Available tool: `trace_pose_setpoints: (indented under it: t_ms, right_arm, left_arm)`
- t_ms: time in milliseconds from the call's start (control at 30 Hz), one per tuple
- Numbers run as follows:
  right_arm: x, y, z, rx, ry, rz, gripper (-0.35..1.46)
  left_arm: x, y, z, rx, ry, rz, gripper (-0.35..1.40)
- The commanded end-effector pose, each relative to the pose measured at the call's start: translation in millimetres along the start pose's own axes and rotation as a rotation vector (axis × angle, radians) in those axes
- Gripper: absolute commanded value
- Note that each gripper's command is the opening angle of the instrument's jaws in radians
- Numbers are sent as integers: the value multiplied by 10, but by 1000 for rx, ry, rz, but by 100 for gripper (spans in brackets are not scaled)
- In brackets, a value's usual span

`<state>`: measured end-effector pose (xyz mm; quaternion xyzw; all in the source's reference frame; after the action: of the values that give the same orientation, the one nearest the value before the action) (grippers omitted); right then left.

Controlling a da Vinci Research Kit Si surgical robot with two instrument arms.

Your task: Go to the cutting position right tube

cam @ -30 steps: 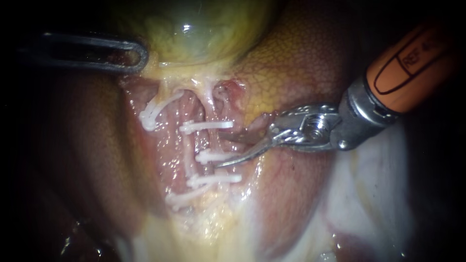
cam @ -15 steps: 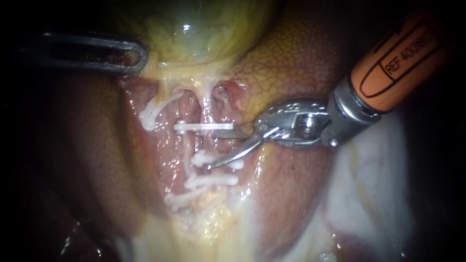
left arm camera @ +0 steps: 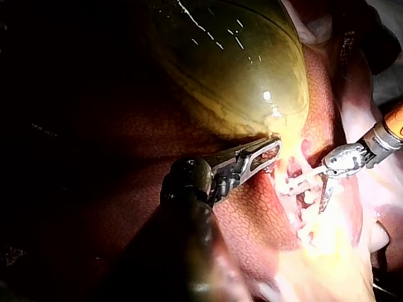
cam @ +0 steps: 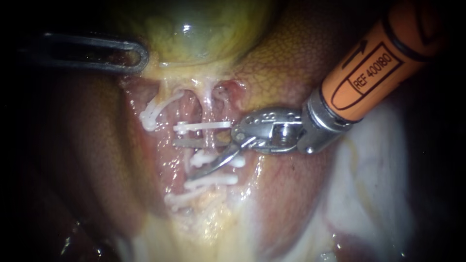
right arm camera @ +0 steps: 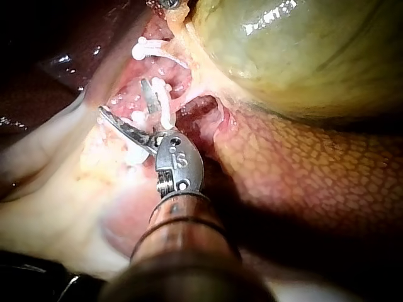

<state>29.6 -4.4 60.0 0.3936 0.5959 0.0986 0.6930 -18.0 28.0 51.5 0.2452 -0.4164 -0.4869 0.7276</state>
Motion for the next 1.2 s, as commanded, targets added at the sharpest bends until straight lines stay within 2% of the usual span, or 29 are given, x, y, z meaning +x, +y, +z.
trace_pose_setpoints:
  t_ms: [33, 333, 533, 800, 1000, 1133, 1200]
  right_arm:
    - [1, 1, 1, 0, 9, 1, 110]
    - [2, 3, 6, 4, 36, -2, 110]
    - [7, -2, 6, 18, 53, -3, 111]
    - [32, -23, 5, 60, 61, -1, 111]
    - [51, -33, 4, 68, 92, 6, 111]
    - [54, -33, 4, 68, 99, 7, 103]
    - [53, -31, 4, 68, 99, 7, 88]
  left_arm:
    - [0, 0, 0, 0, 0, 0, -35]
    - [0, -1, 0, -1, 0, -1, -35]
    - [0, -1, 1, -1, 0, -1, -35]
    - [0, 0, -1, 0, 0, 0, -35]
    - [0, 0, 0, 0, 0, 0, -35]
    - [0, -1, 0, 0, 0, 0, -35]
    - [0, -1, 0, 0, 0, 0, -35]
